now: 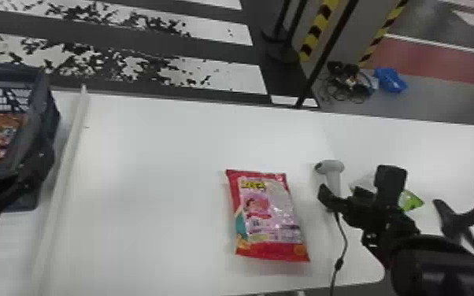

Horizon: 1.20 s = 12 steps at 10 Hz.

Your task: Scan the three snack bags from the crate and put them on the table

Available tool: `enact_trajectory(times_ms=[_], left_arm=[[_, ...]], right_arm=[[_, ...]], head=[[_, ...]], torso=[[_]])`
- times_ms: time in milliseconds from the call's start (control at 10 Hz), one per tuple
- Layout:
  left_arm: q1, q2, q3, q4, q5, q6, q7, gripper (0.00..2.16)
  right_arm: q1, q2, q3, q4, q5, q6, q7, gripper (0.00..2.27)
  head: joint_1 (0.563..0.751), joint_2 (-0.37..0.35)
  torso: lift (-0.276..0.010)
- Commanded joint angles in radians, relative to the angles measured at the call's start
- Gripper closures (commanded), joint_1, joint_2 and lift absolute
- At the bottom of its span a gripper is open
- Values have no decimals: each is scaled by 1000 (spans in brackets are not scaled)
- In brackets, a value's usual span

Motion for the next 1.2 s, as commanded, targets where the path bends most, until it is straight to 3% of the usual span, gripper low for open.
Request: enact_trajectory(times_ms=[0, 200, 300, 400, 500, 600, 900, 1100], left_arm=[[4, 1, 4, -4, -1, 0, 0, 26], [7, 3, 4, -10, -1, 3, 0, 26], [10, 3, 4, -15, -1, 6, 0, 26], [15, 5, 4, -19, -1, 6, 0, 26], [21, 6, 5, -28, -1, 6, 0, 26], [30, 6, 12, -35, -1, 9, 0, 26], [35, 3, 13, -47, -7, 28, 5, 26], [35, 1, 5, -48, -9, 31, 5, 26]], right_arm=[[-38, -11, -1, 49, 5, 20, 15, 83], [-84, -21, 7, 92, 11, 91, 64, 151], [-106, -23, 13, 109, 18, 134, 84, 343], [-127, -23, 24, 130, 30, 149, 84, 674], [-149, -21, 32, 149, 38, 195, 68, 1747], [-153, -18, 32, 155, 33, 192, 58, 2162], [-74, -12, 2, 90, -16, 75, 42, 2223], [58, 25, -57, -109, -85, 51, -5, 2223]], head=[[695, -285], [695, -289], [695, -287], [695, -284], [695, -283], [695, -285], [695, -287], [695, -289]], torso=[[-94], [-94], [-94], [-94], [-94], [-94], [-94], [-94]])
